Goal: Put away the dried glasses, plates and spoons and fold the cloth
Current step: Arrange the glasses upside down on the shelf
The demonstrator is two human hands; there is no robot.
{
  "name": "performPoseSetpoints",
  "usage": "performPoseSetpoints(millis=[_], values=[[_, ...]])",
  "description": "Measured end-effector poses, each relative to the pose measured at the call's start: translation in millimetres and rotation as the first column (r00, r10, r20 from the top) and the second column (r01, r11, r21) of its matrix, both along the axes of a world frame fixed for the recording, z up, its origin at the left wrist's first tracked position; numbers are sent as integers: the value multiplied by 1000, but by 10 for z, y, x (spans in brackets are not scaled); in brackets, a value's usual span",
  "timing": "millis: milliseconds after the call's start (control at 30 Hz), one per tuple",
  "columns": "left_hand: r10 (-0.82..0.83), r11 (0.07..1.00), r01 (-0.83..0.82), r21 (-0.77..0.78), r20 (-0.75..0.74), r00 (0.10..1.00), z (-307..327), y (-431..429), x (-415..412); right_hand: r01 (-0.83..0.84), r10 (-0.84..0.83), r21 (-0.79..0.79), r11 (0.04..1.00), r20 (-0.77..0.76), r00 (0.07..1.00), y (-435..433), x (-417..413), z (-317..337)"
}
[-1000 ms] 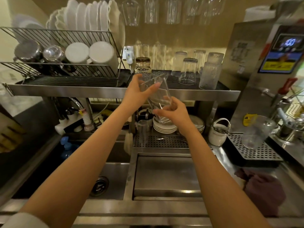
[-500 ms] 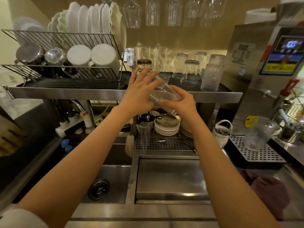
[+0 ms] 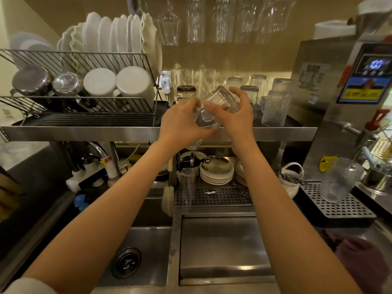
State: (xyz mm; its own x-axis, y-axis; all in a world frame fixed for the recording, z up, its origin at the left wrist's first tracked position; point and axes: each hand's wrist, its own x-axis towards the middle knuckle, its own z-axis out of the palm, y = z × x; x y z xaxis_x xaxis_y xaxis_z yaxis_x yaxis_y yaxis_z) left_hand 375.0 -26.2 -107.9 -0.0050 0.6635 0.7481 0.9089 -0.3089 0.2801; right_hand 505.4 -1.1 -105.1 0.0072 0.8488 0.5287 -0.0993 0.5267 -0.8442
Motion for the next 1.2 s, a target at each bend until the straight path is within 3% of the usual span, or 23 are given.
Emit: performPoseSetpoints(millis=[133,300,433,600,733,833,1000,1100,1200], values=[[-50,998,55,-31,128,990,89,86,55,-107,98,-100,989,-98,990,87,41,-2],[-128,973,191,-130,382,915,93,243,198,-219,217,-161,962,-35,976,205,156,3],[-230,910,369,-190,509,830,122,447,345,-118,115,-138,983,-30,993,372,273,65],[-349,816,533,-224,544,763,252,720,550,-41,41,-62,997,3,999,643,549,227],[-420,743,640,-195,608,674,446,869,718,-87,85,-28,996,-78,993,849,734,422],[-392,779,620,-93,699,598,601,1052,854,-81,79,-12,997,-85,993,1036,874,590],[-303,910,415,11,701,646,774,1526,980,-79,87,72,994,-107,990,1348,1115,851],[-133,960,270,-70,734,665,750,1809,981,-73,86,104,992,-131,988,1533,1205,968],[-15,947,221,-233,656,754,668,2006,990,-52,78,147,988,-171,982,1710,1242,1067]])
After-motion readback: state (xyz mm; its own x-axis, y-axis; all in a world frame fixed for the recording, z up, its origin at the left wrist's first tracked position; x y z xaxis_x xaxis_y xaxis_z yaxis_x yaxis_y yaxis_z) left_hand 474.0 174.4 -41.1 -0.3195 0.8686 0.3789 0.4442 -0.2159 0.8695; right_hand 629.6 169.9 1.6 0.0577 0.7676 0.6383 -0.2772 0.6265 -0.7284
